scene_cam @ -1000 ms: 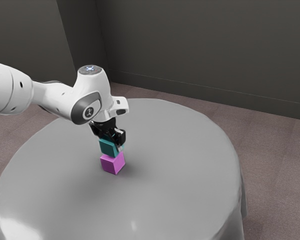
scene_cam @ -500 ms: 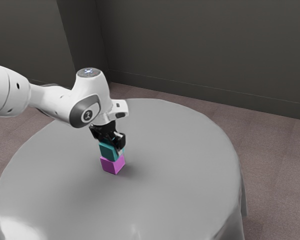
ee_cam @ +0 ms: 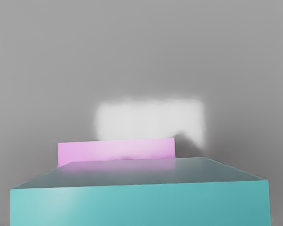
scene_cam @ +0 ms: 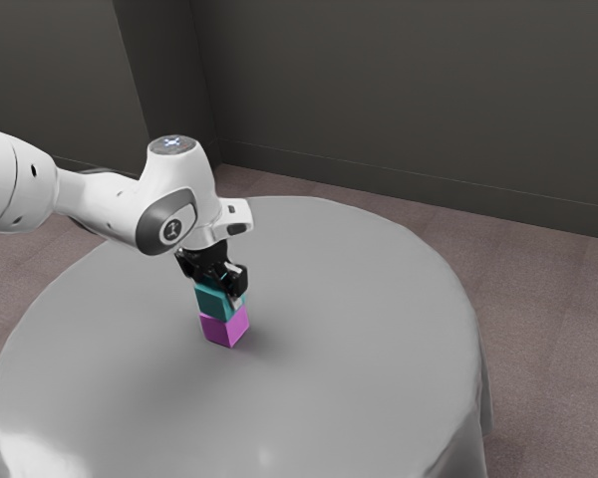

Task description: Pick up the blue block with one arm, and put the blue block on the pink block with one arm

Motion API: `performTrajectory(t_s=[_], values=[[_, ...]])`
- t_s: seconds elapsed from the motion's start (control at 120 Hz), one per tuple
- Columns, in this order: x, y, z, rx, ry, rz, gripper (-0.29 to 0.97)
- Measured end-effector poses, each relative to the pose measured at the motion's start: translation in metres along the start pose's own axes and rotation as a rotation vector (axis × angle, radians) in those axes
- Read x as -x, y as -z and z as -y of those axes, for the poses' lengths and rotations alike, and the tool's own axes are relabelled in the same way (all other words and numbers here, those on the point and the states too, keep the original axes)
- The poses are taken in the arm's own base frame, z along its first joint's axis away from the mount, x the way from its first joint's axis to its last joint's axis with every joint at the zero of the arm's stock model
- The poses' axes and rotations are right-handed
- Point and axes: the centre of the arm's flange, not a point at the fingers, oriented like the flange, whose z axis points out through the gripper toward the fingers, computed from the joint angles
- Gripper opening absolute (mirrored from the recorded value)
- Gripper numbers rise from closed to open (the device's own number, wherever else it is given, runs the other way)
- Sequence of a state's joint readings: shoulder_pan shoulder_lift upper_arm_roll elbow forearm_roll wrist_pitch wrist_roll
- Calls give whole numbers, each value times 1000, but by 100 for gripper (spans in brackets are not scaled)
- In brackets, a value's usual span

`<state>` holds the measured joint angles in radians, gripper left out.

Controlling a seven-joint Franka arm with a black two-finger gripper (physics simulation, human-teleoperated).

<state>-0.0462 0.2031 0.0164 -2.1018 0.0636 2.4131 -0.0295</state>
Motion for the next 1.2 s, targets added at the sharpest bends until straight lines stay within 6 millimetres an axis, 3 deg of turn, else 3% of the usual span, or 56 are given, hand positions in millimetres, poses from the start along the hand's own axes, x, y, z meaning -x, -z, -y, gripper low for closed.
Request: performTrajectory(t_s=[0.217,1.008,1.2], values=[[2,-4,9,-3,16,7,38],[-5,-3,10,1,18,-13,39],[-5,-3,10,5,15,-12,54]])
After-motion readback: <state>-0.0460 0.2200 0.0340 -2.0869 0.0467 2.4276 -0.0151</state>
